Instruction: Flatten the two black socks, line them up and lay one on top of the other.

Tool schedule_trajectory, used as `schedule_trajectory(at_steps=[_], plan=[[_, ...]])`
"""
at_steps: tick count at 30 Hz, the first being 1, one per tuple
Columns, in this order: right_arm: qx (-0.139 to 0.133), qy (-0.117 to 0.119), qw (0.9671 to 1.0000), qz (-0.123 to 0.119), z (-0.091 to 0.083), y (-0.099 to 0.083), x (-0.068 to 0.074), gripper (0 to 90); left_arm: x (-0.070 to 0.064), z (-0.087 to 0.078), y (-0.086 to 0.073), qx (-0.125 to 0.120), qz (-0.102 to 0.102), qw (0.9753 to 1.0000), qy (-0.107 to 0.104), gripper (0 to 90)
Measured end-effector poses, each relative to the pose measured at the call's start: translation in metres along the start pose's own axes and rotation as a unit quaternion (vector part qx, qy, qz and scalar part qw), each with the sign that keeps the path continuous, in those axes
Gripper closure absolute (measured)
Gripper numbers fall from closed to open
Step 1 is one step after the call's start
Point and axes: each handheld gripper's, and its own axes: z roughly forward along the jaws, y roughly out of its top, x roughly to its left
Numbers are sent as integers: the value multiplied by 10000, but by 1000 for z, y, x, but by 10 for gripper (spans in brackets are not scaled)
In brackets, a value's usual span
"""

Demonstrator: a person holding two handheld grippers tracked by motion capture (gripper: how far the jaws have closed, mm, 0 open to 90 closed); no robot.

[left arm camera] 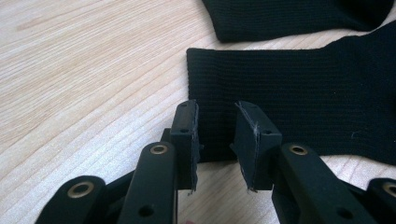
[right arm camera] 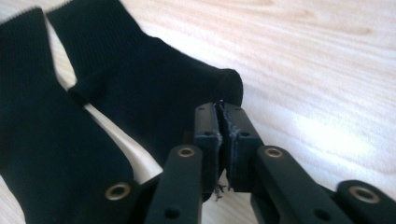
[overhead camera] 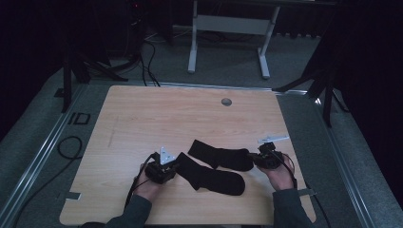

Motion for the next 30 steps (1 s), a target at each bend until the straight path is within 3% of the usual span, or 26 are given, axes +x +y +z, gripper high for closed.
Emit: schedule_trajectory(at_steps=[1, 2, 3, 4, 7, 8, 11, 12, 16, 30], plan=[[0, 0, 10000, 0, 0, 0, 0, 825, 0, 0, 0, 0, 0, 10000, 0, 701], [-39, -31, 10000, -18, -1, -2, -1, 714, 0, 0, 0, 0, 2, 10000, 1, 701], [-39, -31, 10000, -18, -1, -2, -1, 714, 0, 0, 0, 0, 0, 10000, -2, 701], [-164, -94, 9998, 9, -3, -1, -2, 641, 0, 0, 0, -6, -16, 10000, -2, 701], [-261, -67, 9996, -34, -5, 3, 0, 606, 0, 0, 0, -6, -9, 10000, 4, 701], [-346, 13, 9992, -201, -3, 11, 7, 586, 0, 0, 0, -6, -10, 10000, 3, 701], [-373, 76, 9986, -374, 0, 18, 14, 578, 0, 1, 0, -13, -18, 10000, -1, 700], [-376, 150, 9976, -570, 5, 26, 23, 572, 0, 1, 0, -15, -19, 10000, -3, 700], [-351, 268, 9955, -836, 18, 39, 39, 568, 0, 0, 0, -13, -6, 10000, -2, 698], [-226, 439, 9887, -1414, 59, 65, 75, 559, 0, 1, 0, -10, -27, 10000, -19, 693]])
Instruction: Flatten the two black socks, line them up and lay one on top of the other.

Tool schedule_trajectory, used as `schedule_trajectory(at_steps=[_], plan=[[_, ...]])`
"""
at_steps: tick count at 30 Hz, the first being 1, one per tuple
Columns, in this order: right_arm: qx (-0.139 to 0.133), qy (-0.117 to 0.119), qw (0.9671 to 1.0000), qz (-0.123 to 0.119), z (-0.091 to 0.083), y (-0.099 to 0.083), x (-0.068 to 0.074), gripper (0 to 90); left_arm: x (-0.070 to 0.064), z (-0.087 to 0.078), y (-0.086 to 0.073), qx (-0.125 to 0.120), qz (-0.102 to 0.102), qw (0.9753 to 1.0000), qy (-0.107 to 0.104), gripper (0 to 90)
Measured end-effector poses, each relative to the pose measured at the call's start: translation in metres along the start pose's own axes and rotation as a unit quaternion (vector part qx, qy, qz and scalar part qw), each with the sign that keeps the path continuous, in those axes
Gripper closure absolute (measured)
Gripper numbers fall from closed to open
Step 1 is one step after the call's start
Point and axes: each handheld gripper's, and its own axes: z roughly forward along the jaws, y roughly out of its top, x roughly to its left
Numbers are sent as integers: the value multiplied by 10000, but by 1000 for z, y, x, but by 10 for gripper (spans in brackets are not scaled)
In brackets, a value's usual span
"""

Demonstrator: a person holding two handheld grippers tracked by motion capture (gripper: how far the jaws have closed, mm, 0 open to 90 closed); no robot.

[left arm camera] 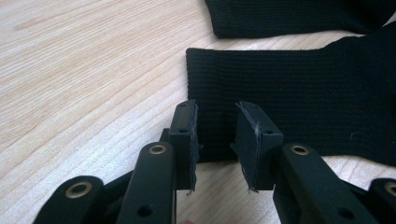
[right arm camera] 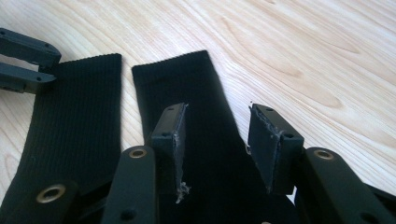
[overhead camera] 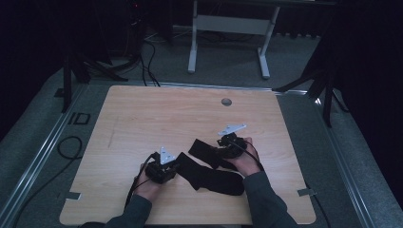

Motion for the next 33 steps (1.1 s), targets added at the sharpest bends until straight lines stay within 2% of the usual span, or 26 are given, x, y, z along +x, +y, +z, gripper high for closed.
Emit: schedule_trajectory(at_steps=[11, 20, 25, 26, 29, 31, 32, 33], plan=[[127, 93, 9996, -243, 22, 9, 8, 559, 0, 0, 0, -4, -8, 10000, -1, 691], [426, 180, 9981, -413, 43, 11, 13, 546, 0, 0, 0, -5, -20, 10000, -3, 688], [540, 228, 9978, -302, 50, 8, 9, 520, 0, 0, 0, -5, -23, 10000, -5, 688], [646, 235, 9972, -298, 54, 6, 9, 509, 0, 0, 0, -6, -22, 10000, -5, 688], [630, 203, 9973, -302, 55, 6, 10, 511, -1, 0, 0, -8, -25, 10000, 1, 687], [643, 118, 9974, -295, 56, 6, 12, 532, -1, 0, 0, -6, -23, 10000, 5, 686], [614, 127, 9976, -304, 56, 6, 14, 607, -1, 0, 0, -3, -21, 10000, 7, 686], [614, 127, 9976, -304, 56, 6, 14, 607, -1, 0, 0, -3, -21, 10000, 7, 685]])
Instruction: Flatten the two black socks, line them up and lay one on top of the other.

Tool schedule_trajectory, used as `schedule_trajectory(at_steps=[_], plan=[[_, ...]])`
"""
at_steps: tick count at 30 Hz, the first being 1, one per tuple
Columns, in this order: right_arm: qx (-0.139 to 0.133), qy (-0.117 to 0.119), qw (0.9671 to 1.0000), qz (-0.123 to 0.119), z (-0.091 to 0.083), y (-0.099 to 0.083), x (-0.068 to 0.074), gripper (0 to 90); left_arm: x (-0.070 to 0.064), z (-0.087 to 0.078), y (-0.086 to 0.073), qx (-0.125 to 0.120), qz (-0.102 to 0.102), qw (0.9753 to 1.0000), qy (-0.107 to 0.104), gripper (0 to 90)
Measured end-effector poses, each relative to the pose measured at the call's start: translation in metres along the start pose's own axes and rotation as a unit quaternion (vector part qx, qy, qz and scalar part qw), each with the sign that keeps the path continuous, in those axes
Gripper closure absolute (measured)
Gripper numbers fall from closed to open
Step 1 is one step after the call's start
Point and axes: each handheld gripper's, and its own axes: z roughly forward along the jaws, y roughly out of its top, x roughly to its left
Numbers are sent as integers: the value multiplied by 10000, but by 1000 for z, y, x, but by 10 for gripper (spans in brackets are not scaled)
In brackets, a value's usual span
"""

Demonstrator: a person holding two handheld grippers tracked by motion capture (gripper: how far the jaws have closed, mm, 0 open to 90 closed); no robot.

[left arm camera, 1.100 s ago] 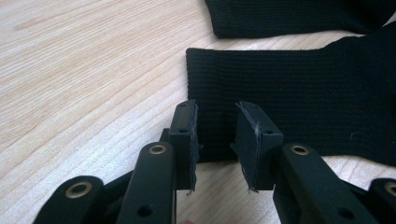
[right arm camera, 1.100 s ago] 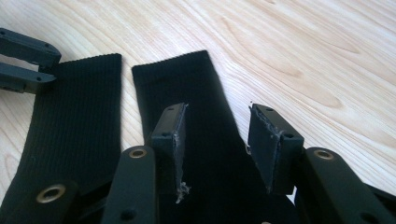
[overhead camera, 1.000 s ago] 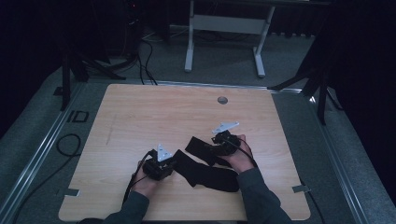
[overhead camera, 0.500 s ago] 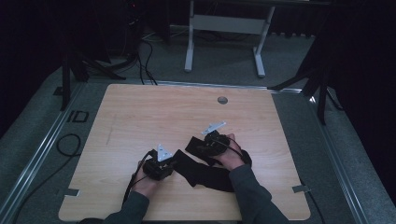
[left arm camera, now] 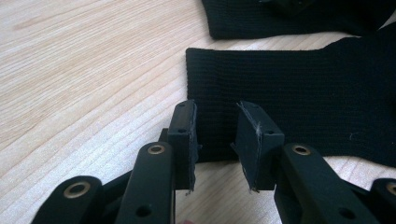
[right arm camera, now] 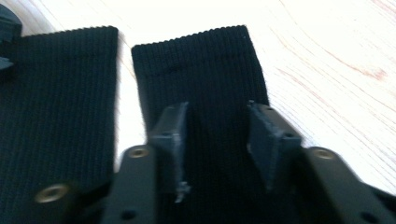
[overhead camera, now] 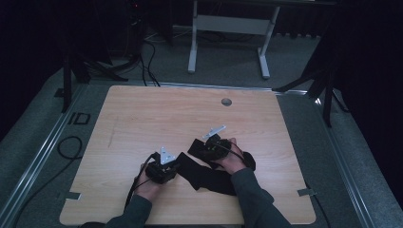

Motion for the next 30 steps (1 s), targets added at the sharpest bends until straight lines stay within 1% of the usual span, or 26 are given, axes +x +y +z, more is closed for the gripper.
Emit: schedule_trajectory(at_steps=[1, 2, 3, 4, 5, 6, 11, 13, 14, 15, 16, 17, 18, 19, 20, 21, 22, 23, 24, 25, 26, 27, 28, 30], plan=[[-10, -2, 10000, 5, 0, 0, 1, 607, 0, 0, 0, 0, 0, 10000, 0, 685], [-26, -7, 10000, -12, 0, 1, 3, 727, 0, 0, 0, -3, -3, 10000, -4, 685], [-26, -7, 10000, -12, 0, 1, 3, 727, 0, 0, 0, -3, -3, 10000, -4, 684], [-32, -41, 10000, -8, 1, 2, 5, 801, 0, 0, 0, -5, -6, 10000, -6, 684], [-32, -41, 10000, -8, 1, 2, 5, 801, 0, 0, 0, -5, -6, 10000, -6, 685], [-14, -80, 10000, 7, 1, 3, 6, 825, 0, 0, 0, -5, -6, 10000, -8, 685], [29, -156, 9999, 63, 0, 5, 9, 832, 0, 0, 0, -7, -8, 10000, -7, 685], [-23, -141, 9999, 68, -2, 6, 10, 832, 0, 0, 0, -7, -8, 10000, -4, 684], [-107, -125, 9998, 114, -8, 8, 12, 832, 0, 0, 0, -7, -5, 10000, -6, 684], [-107, -125, 9998, 114, -8, 8, 12, 832, 0, 0, 0, -7, -5, 10000, -6, 684], [-187, -107, 9997, 151, -14, 10, 14, 833, 0, 0, 0, -12, -12, 10000, 0, 684], [-187, -107, 9997, 151, -14, 10, 14, 833, 0, 0, 0, -12, -12, 10000, 0, 684], [-306, -31, 9994, 180, -22, 12, 15, 832, 0, 0, 0, -9, -13, 10000, 0, 683], [-306, -31, 9994, 180, -22, 12, 15, 832, 0, 0, 0, -9, -13, 10000, 0, 683], [-393, -3, 9991, 188, -30, 14, 17, 832, 0, 0, 0, -17, -16, 10000, -1, 683], [-393, -3, 9991, 188, -30, 14, 17, 832, 0, 0, 0, -17, -16, 10000, -1, 683], [-477, 57, 9986, 220, -38, 15, 20, 832, 0, 0, 0, -25, -12, 10000, 11, 683], [-477, 57, 9986, 220, -38, 15, 20, 832, 0, 0, 0, -25, -12, 10000, 11, 684], [-571, 92, 9980, 248, -46, 16, 23, 832, 0, 0, 0, -16, -7, 10000, 8, 683], [-571, 92, 9980, 248, -46, 16, 23, 832, 0, 0, 0, -10, -5, 10000, 5, 683], [-625, 127, 9976, 275, -52, 16, 26, 832, 0, 0, 0, -14, -8, 10000, 9, 683], [-625, 127, 9976, 275, -52, 16, 26, 832, 0, 0, 0, -14, -8, 10000, 9, 684], [-707, 181, 9969, 298, -59, 17, 30, 833, 0, 0, 0, -22, -19, 10000, 10, 683], [-728, 194, 9966, 324, -62, 18, 31, 833, -1, 0, 0, -25, -29, 10000, 13, 683]])
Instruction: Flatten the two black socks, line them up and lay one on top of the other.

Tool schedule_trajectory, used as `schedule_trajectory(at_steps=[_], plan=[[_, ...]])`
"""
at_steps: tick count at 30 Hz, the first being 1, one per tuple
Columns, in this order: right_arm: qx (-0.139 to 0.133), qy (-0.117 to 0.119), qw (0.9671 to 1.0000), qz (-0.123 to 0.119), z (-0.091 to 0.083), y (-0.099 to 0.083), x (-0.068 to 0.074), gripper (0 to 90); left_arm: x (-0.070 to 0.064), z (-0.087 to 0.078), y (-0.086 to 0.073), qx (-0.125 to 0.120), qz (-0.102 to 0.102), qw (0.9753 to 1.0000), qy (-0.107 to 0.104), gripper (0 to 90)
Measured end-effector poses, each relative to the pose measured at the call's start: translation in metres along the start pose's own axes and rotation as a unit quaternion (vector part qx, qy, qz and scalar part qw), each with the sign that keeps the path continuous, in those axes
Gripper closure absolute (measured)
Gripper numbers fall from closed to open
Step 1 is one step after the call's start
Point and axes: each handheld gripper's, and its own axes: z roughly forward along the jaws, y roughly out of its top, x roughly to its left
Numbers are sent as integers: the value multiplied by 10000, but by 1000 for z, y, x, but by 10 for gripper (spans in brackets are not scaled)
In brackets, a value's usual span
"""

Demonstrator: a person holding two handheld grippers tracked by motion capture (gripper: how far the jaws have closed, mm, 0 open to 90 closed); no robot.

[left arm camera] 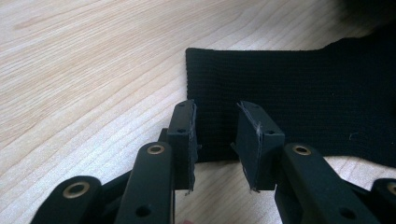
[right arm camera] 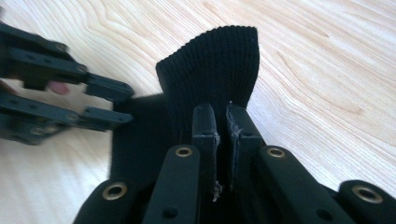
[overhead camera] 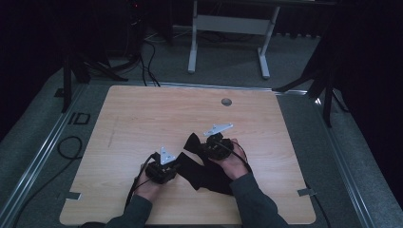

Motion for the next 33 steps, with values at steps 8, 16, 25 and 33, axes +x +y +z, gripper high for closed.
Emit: schedule_trajectory(at_steps=[8, 16, 25, 33], plan=[[-213, 113, 9993, 275, -18, 5, 19, 833, 1, -1, 0, 2, -55, 10000, -50, 683], [6, 192, 9983, 557, 2, -4, 29, 833, 19, -13, 0, -342, -550, 9972, -373, 675], [256, 211, 9973, 651, 25, -13, 42, 832, 39, -33, -2, -715, -979, 9925, -148, 696], [409, 198, 9961, 761, 39, -18, 47, 832, 32, -30, -1, -657, -789, 9944, -240, 751]])
